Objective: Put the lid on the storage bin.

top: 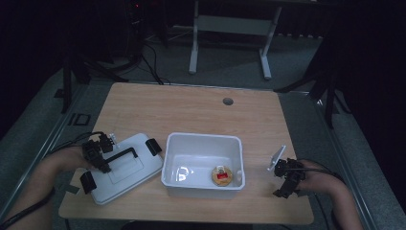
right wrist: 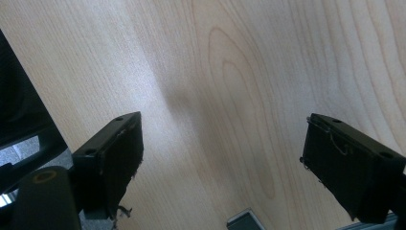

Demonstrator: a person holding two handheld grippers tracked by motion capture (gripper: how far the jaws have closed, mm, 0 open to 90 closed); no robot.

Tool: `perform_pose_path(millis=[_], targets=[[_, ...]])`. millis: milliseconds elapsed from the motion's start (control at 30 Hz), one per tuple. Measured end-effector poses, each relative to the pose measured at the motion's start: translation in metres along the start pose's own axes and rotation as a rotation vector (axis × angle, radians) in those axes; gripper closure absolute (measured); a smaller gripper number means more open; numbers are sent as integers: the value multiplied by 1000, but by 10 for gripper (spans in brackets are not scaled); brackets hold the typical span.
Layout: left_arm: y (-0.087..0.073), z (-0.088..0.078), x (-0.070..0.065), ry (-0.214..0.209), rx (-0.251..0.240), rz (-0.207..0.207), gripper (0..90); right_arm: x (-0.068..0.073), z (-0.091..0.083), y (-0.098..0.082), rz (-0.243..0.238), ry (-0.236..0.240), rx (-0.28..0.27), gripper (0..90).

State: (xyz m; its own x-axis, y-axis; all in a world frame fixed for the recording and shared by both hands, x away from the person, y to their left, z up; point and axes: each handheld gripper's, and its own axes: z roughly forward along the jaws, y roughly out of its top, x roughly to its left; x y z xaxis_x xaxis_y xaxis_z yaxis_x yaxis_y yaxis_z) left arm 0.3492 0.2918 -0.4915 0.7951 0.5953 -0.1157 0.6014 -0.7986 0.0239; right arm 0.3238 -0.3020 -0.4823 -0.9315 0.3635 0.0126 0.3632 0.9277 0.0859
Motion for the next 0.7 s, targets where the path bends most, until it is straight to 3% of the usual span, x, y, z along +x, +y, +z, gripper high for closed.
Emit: perform_pose_path(millis=[133,233,433,700], targets=[[2,1,-2,3,13,2,832,0,1,1,4,0,1,137],[2,0,-1,5,-6,-9,836,0,2,1,2,3,-1,137],[1,-3,-1,6,-16,7,839,1,5,2,-1,9,-8,137],[-6,-23,-3,6,-41,6,839,2,2,1,0,9,-21,137]])
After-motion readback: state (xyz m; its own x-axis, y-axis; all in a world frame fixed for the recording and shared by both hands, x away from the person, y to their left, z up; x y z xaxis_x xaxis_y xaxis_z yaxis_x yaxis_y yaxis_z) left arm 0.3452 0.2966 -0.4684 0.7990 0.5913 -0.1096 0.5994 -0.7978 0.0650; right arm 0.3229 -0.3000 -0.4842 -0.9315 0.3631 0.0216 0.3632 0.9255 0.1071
